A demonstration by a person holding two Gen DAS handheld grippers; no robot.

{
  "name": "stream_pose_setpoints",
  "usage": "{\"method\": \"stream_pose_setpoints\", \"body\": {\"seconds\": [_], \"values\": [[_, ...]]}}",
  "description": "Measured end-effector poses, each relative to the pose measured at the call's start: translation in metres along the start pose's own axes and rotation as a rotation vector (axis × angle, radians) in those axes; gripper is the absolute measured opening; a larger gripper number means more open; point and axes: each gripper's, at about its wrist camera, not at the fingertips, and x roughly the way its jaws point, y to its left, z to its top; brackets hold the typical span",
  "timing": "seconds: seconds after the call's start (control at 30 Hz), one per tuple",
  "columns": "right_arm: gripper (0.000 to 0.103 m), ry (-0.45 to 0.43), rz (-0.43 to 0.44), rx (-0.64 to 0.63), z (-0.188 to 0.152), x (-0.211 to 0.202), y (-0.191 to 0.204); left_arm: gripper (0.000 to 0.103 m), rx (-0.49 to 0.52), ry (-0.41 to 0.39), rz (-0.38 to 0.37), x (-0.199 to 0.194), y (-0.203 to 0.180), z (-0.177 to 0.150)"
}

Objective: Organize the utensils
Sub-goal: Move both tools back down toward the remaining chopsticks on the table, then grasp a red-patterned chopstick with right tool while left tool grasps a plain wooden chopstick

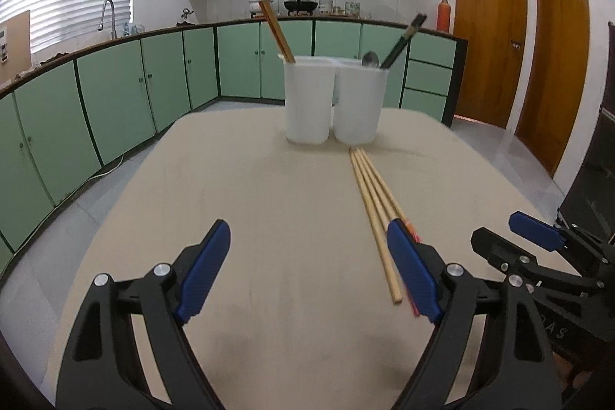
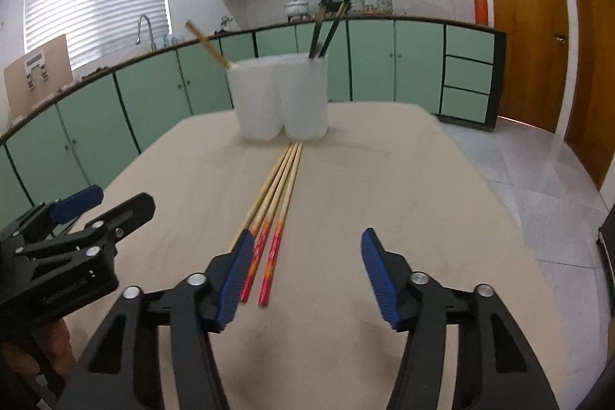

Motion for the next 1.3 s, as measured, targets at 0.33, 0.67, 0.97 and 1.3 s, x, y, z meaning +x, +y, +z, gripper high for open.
{"method": "stream_pose_setpoints", "body": {"seconds": [0.33,0.67,0.97,1.3], "values": [[0.041,0.056,0.009,-0.006,-0.015,0.011,0.013,0.08,-0.015,0.059,0.011,0.006,0.007,-0.016],[0.028,0.123,0.004,-0.029,-0.02,0.027,0.024,0.08,-0.037,0.077,0.011,0.008,0.013,-0.021],[0.009,0.153,-0.001,-0.037,-0.021,0.033,0.024,0.08,-0.033,0.084,0.007,0.011,0.01,-0.021],[0.005,0.128,-0.008,0.016,-0.016,0.027,0.009,0.08,-0.011,0.092,-0.014,0.013,0.001,-0.021]]}}
